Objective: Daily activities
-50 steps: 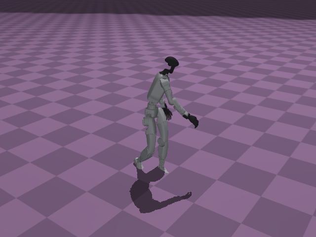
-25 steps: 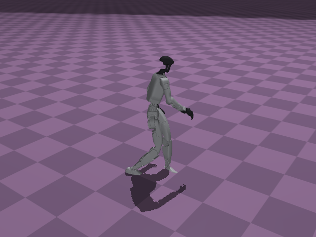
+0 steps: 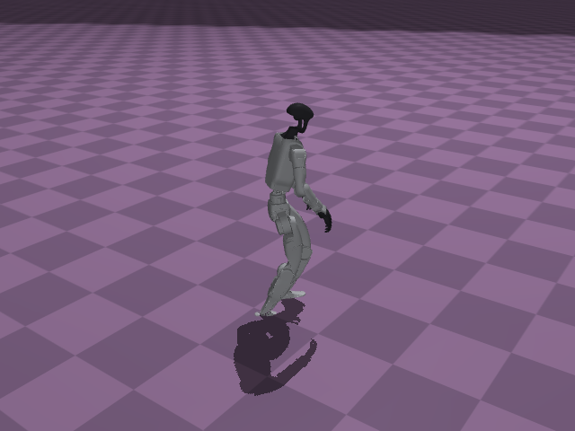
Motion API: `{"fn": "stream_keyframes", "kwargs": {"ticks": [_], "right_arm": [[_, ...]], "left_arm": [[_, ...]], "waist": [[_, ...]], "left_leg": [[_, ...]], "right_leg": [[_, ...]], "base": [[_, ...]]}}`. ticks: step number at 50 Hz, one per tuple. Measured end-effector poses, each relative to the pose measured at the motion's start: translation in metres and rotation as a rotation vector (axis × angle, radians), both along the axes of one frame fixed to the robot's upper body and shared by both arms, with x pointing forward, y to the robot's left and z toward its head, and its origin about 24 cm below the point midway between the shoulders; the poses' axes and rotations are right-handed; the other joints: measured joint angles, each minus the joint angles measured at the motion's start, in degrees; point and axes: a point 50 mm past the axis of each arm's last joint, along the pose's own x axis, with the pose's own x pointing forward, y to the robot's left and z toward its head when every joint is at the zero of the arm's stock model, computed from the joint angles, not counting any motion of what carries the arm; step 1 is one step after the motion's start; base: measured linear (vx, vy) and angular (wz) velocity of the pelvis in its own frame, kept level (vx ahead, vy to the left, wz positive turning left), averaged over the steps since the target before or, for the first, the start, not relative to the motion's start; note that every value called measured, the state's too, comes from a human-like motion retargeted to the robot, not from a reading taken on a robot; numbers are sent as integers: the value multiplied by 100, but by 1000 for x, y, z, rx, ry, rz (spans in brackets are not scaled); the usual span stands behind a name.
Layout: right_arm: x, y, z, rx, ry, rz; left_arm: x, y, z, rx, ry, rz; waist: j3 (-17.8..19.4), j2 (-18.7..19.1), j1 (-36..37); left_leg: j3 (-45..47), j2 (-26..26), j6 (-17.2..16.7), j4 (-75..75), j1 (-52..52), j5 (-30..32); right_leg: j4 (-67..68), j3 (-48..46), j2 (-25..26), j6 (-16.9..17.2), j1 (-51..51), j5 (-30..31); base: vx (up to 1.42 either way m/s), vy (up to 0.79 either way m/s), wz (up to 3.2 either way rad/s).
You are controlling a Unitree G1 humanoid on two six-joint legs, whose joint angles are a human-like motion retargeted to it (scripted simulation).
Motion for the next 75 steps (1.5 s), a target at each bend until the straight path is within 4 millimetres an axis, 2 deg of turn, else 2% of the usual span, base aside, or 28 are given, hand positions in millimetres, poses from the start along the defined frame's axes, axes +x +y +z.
{"fn": "stream_keyframes", "kwargs": {"ticks": [5, 10, 15, 17, 22, 24, 27, 30, 35, 38, 40, 43, 45, 48, 52, 57, 61, 66, 69, 71, 73, 75], "right_arm": [[-17, -3, -7, 5, 85, 40], [-23, -6, -9, 7, 129, 61], [-30, -4, -17, -1, 170, 71], [-27, -4, -17, -13, 175, 75], [-32, -3, -24, -48, 207, 102], [-28, -1, -23, -63, 203, 121], [-26, 2, -22, -76, 194, 153], [-16, 6, -10, -75, 140, 197], [7, 15, 29, -35, -12, 288], [14, 22, 58, 12, -111, 348], [14, 25, 75, 47, -166, 380], [9, 28, 90, 95, -202, 399], [4, 28, 93, 121, -203, 398], [-4, 23, 86, 135, -168, 368], [-17, 5, 60, 90, -75, 289], [-35, -30, 27, -3, 28, 166], [-60, -53, 12, -11, 86, 39], [-85, -65, 11, 83, 72, -135], [-87, -63, 17, 164, 4, -230], [-81, -61, 26, 214, -74, -291], [-66, -56, 38, 266, -184, -342], [-50, -49, 51, 328, -297, -384]], "left_arm": [[10, -37, 15, -3, -7, -246], [19, -59, 21, 42, 7, -406], [22, -72, 19, 89, 20, -490], [27, -76, 22, 101, 7, -511], [24, -82, 21, 105, -8, -534], [25, -79, 22, 110, -19, -527], [18, -72, 17, 119, -16, -513], [11, -58, 11, 138, -5, -484], [-6, -26, 4, 175, 26, -423], [-18, -8, 3, 187, 36, -393], [-23, 1, 6, 190, 30, -370], [-24, 11, 15, 188, -8, -325], [-19, 13, 24, 179, -58, -293], [-5, 8, 42, 142, -177, -236], [20, -12, 76, 48, -381, -174], [48, -49, 133, -146, -635, -151], [50, -72, 170, -347, -750, -165], [38, -83, 199, -628, -800, -146], [32, -77, 198, -755, -770, -74], [32, -68, 185, -796, -715, 19], [37, -52, 159, -774, -632, 146], [32, -32, 111, -679, -491, 316]], "waist": [[-113, 231, -353], [-221, 281, -682], [-263, 304, -907], [-329, 212, -947], [-327, 210, -936], [-418, 75, -941], [-356, 93, -882], [-343, 50, -854], [-305, -178, -930], [-232, -443, -1135], [-185, -644, -1267], [-134, -870, -1421], [-106, -988, -1526], [-66, -1123, -1686], [-32, -1223, -1879], [-54, -969, -1985], [-193, -698, -1956], [-226, -316, -1786], [-187, -166, -1535], [-130, -61, -1335], [-25, 24, -1174], [52, 124, -1006]], "left_leg": [[141, 286, 3, 315, 511, -336], [272, 319, -2, -65, 1026, -410], [294, 314, -12, -538, 1317, -491], [319, 133, 9, -1009, 1403, -370], [268, 48, -21, -1327, 1392, -337], [289, -201, 12, -1855, 1418, -92], [272, -232, 12, -1861, 1355, -112], [294, -364, 45, -2092, 1311, -34], [365, -813, 130, -2701, 1348, 217], [306, -1312, 241, -3137, 1493, 409], [254, -1660, 324, -3450, 1635, 541], [153, -2022, 445, -3821, 1860, 679], [58, -2193, 507, -3942, 1997, 708], [-68, -2334, 552, -3843, 2120, 596], [-158, -2355, 558, -3240, 2111, 184], [-279, -1921, 404, -2181, 1912, -419], [-732, -1537, 79, -1556, 1894, -431], [-611, -732, -516, -9, 1676, 306], [-512, -330, -693, 1417, 1331, 675], [-522, -128, -697, 2269, 1042, 710], [-525, 73, -563, 2877, 722, 619], [-491, 339, -335, 3247, 433, 344]], "right_leg": [[-434, -125, 176, 49, 33, 364], [-920, -279, 178, 75, 71, 681], [-976, -464, 152, 94, -19, 819], [-1153, -510, 25, 115, -69, 925], [-1006, -649, -74, 133, -281, 968], [-1051, -680, -281, 159, -455, 1024], [-753, -728, -363, 174, -653, 970], [-383, -732, -533, 202, -973, 887], [824, -568, -1065, 296, -1776, 642], [2014, 28, -1460, 581, -2418, 651], [2826, 313, -1769, 727, -2827, 728], [3800, 484, -2216, 613, -3300, 539], [4257, 608, -2342, 563, -3504, 488], [4574, 786, -2256, 564, -3680, 487], [4445, 903, -1918, 602, -3791, 450], [3395, 710, -1226, 555, -3702, 501], [2198, 519, -642, 472, -3279, 783], [917, 248, -34, 297, -2310, 1104], [871, 125, 208, 68, -1938, 932], [890, 100, 367, -74, -1712, 719], [723, 118, 498, -146, -1406, 582], [829, 124, 614, -177, -1210, 350]], "base": [[-15, -3, 38], [-13, 0, 41], [-12, 4, 36], [-10, 6, 30], [-10, 8, 24], [-7, 10, 29], [-8, 12, 17], [-5, 14, 12], [-1, 15, 16], [3, 14, 49], [7, 13, 43], [11, 11, 29], [15, 8, 34], [19, 6, 36], [24, 2, 32], [30, -1, 15], [34, -4, -10], [34, -5, -3], [34, -6, -12], [36, -4, -9], [37, -3, -1], [37, -3, -6]]}}
